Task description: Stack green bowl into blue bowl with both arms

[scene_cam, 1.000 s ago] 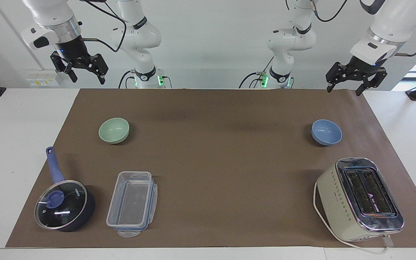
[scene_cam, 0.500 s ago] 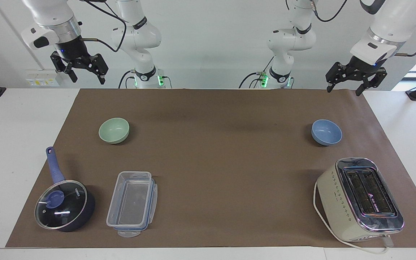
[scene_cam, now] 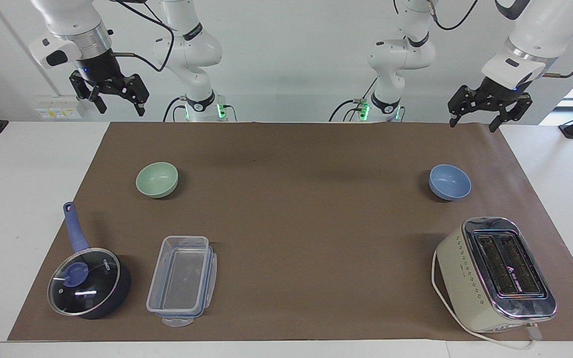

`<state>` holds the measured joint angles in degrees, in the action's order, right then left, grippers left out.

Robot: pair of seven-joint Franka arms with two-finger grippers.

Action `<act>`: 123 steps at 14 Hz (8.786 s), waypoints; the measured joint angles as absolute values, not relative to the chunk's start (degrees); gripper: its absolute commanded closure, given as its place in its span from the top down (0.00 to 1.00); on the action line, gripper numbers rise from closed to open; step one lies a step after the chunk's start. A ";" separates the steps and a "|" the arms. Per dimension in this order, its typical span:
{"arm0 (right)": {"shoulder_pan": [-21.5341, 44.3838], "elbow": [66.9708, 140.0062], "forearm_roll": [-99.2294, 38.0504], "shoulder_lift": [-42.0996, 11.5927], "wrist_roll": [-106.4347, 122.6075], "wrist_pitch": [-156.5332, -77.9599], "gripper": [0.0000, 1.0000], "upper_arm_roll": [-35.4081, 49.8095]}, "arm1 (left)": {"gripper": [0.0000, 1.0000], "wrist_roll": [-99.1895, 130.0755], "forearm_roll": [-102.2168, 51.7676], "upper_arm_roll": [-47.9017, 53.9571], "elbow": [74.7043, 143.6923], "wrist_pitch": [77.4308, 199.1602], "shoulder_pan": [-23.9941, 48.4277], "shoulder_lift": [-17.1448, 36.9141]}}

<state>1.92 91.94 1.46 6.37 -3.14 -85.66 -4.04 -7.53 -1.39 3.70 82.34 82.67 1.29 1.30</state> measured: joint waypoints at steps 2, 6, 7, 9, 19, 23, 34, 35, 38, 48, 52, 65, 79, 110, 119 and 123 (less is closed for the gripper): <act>1.93 91.94 1.46 6.37 -3.14 -85.66 1.00 -3.80 | 1.00 -7.53 -1.41 3.90 82.35 82.67 1.35 1.30; 2.15 91.94 1.46 6.37 -3.09 -85.58 1.00 -3.42 | 1.00 -7.58 -1.41 3.07 83.84 84.21 0.69 0.84; 2.14 91.95 1.46 6.37 -3.09 -85.56 1.00 -3.45 | 1.00 -8.06 -1.41 2.86 85.33 85.93 -0.07 0.22; 2.13 91.95 1.46 6.37 -3.09 -85.53 1.00 -3.53 | 1.00 -10.61 -1.41 2.68 90.05 89.48 -2.09 -1.64; 2.08 92.07 1.46 6.37 -3.09 -85.46 1.00 -3.60 | 1.00 -24.26 -3.08 2.28 112.84 108.50 -11.09 -4.72; 2.08 92.09 1.46 6.39 -3.09 -85.39 1.00 -3.60 | 1.00 -26.62 -3.84 2.18 121.69 118.32 -13.13 -5.08; 2.07 92.37 1.46 6.43 -3.09 -85.32 1.00 -3.60 | 1.00 -35.35 -8.19 2.09 130.68 134.90 -18.38 1.23; 2.07 92.37 1.46 6.43 -3.09 -85.32 1.00 -3.61 | 1.00 -35.43 -8.69 2.09 130.69 135.91 -18.44 2.25; 2.05 92.38 1.46 6.44 -3.09 -85.32 1.00 -3.66 | 1.00 -35.50 -9.55 2.09 130.83 137.31 -18.47 3.73; 2.05 92.43 1.46 6.55 -3.09 -85.31 1.00 -3.73 | 0.00 -35.80 -10.66 2.18 130.80 137.50 -18.94 3.54; 2.05 92.45 1.46 6.55 -3.09 -85.31 1.00 -3.74 | 0.00 -35.88 -10.71 2.26 130.84 137.49 -18.95 3.20; 2.03 92.59 1.46 6.88 -3.09 -85.31 1.00 -3.79 | 0.00 -31.14 -10.85 3.48 130.99 130.74 -7.54 -2.07; 2.01 92.66 1.46 6.91 -3.09 -85.31 1.00 -3.83 | 0.00 13.03 -10.93 3.83 131.20 140.76 25.57 -0.75; -6.72 119.33 1.46 -2.62 18.88 -118.41 1.00 -4.31 | 1.00 -10.72 -2.28 1.88 96.59 93.71 5.12 -7.87; -9.08 129.22 1.46 -4.53 23.20 -127.49 0.59 -4.33 | 1.00 -12.09 -2.63 1.77 79.45 84.33 2.57 3.17; -9.62 129.23 1.46 -4.53 23.27 -127.67 0.00 -4.32 | 1.00 -12.09 -2.64 1.89 79.25 83.53 2.52 2.69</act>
<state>-9.62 129.23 1.46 -4.53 23.27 -127.67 -4.32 -12.09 -2.64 1.89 79.25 83.53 2.52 2.69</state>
